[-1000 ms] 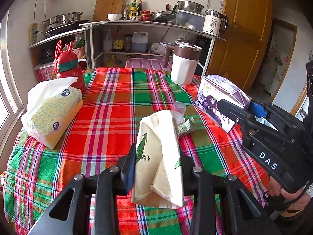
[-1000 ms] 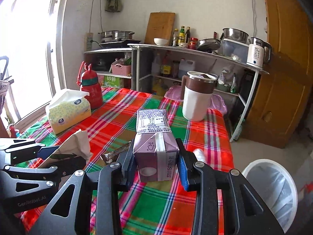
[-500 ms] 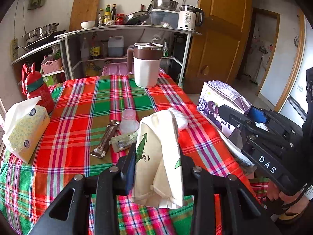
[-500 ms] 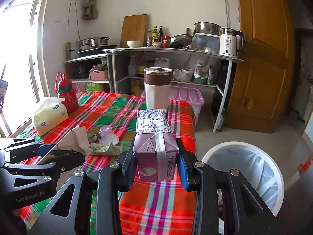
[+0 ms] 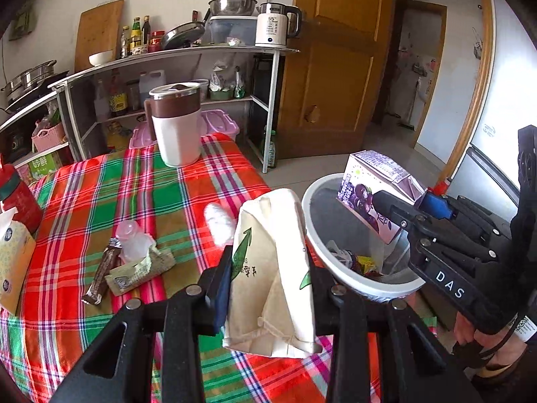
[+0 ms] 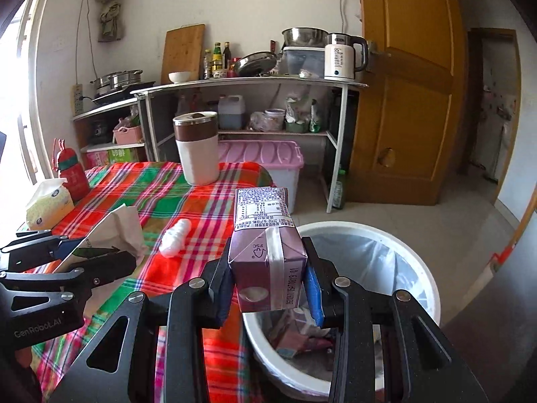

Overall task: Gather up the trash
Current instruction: 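Carry the paper bag and milk carton over the white bin, then open both tools to drop the paper bag and milk carton into the bin, then grasp the brown coffee stick packet with the left tool while the right tool grasps the clear plastic bag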

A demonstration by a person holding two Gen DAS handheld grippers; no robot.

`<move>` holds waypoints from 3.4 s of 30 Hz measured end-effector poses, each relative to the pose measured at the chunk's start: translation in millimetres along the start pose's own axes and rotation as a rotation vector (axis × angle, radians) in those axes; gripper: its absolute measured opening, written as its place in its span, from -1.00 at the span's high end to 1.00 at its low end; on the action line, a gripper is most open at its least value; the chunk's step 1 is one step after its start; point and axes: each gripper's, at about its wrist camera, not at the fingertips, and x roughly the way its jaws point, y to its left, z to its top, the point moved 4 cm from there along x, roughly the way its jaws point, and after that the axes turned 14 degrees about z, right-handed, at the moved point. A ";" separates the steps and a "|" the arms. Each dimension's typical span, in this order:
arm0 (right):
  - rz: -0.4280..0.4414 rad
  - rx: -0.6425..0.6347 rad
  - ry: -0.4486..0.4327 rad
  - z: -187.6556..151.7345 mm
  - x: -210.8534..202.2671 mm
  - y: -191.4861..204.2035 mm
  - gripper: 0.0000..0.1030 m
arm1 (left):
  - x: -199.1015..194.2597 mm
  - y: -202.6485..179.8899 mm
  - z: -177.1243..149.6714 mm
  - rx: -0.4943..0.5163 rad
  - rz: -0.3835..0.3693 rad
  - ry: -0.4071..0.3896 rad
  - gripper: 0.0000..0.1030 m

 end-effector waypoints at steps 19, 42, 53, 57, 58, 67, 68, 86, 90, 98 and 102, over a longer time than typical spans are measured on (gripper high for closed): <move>-0.087 0.155 0.128 -32.2 5.4 -89.7 0.28 | 43.5 -93.5 10.4 0.144 -0.060 0.049 0.26; -0.149 0.182 0.189 -47.4 13.3 -113.8 0.00 | 44.4 -106.5 14.0 0.146 -0.079 0.040 -0.22; -0.128 0.176 0.150 -40.5 -0.1 -93.7 0.00 | 21.2 -81.6 14.4 0.107 -0.052 -0.004 -0.27; -0.111 0.171 0.141 -37.3 -2.6 -83.1 0.00 | 13.1 -67.9 12.3 0.086 -0.032 -0.017 -0.27; -0.108 0.169 0.139 -36.9 -3.2 -80.1 0.00 | 10.8 -64.3 11.7 0.083 -0.020 -0.023 -0.27; -0.058 0.134 0.118 -29.2 -5.5 -47.3 0.00 | -6.2 -30.4 3.2 0.047 0.027 -0.052 -0.29; -0.053 0.131 0.118 -28.3 -4.4 -43.4 0.00 | -7.4 -26.1 2.3 0.040 0.029 -0.052 -0.29; 0.080 0.050 0.148 -19.3 34.5 33.8 -0.09 | -16.9 79.8 -22.4 -0.116 0.122 -0.047 -0.30; 0.112 0.045 0.168 -19.6 50.3 46.8 -0.10 | -13.6 109.6 -34.6 -0.156 0.162 -0.023 -0.30; 0.161 0.024 0.206 -10.6 84.2 67.5 -0.10 | -1.3 157.0 -49.7 -0.210 0.208 0.021 -0.32; 0.171 0.042 0.236 -5.9 106.7 70.6 -0.10 | 8.9 170.0 -51.7 -0.207 0.220 0.049 -0.36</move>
